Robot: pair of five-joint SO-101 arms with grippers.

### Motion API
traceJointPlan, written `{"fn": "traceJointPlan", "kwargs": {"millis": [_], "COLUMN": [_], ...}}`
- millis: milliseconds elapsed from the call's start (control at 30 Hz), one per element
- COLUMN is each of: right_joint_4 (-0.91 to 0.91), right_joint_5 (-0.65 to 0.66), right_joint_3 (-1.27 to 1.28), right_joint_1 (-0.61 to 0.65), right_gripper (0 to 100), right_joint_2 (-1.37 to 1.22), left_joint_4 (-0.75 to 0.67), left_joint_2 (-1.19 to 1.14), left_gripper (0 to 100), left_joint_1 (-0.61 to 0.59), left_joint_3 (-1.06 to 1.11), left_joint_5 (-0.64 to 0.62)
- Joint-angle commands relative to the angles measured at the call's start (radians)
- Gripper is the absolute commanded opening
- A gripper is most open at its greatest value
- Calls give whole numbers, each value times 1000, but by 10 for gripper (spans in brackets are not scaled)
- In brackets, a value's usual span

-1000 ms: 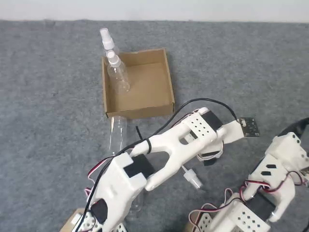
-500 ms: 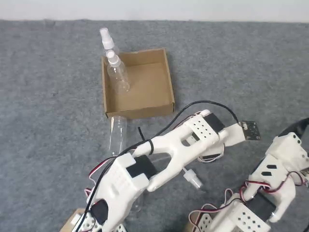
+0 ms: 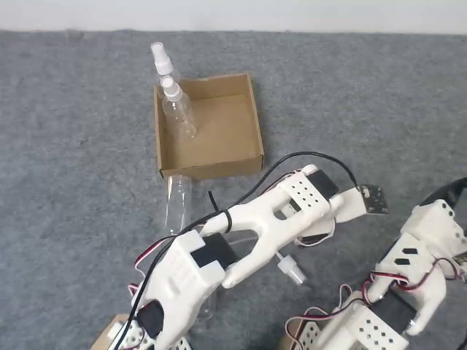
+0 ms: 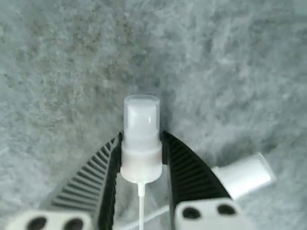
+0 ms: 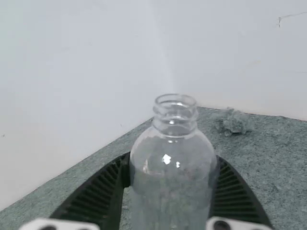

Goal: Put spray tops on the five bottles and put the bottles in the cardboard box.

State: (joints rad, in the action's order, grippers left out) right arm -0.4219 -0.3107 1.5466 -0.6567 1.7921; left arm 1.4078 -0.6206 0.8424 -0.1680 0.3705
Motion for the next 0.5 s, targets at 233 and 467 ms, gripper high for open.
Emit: {"fn": "traceJointPlan", "kwargs": {"millis": [233,467], "right_joint_4": [16,16], "right_joint_5": [-3,-3], "right_joint_3": [-64,-63], "right_joint_1": [12,53], "right_gripper": [180,180], "right_joint_2": [21,21], "left_joint_4": [25,-15], "left_joint_2": [95,95], "left_gripper": [12,12], "left_joint_1": [-51,-86], "left_joint_3": [-38,-38], "left_joint_5": [-41,-74]}}
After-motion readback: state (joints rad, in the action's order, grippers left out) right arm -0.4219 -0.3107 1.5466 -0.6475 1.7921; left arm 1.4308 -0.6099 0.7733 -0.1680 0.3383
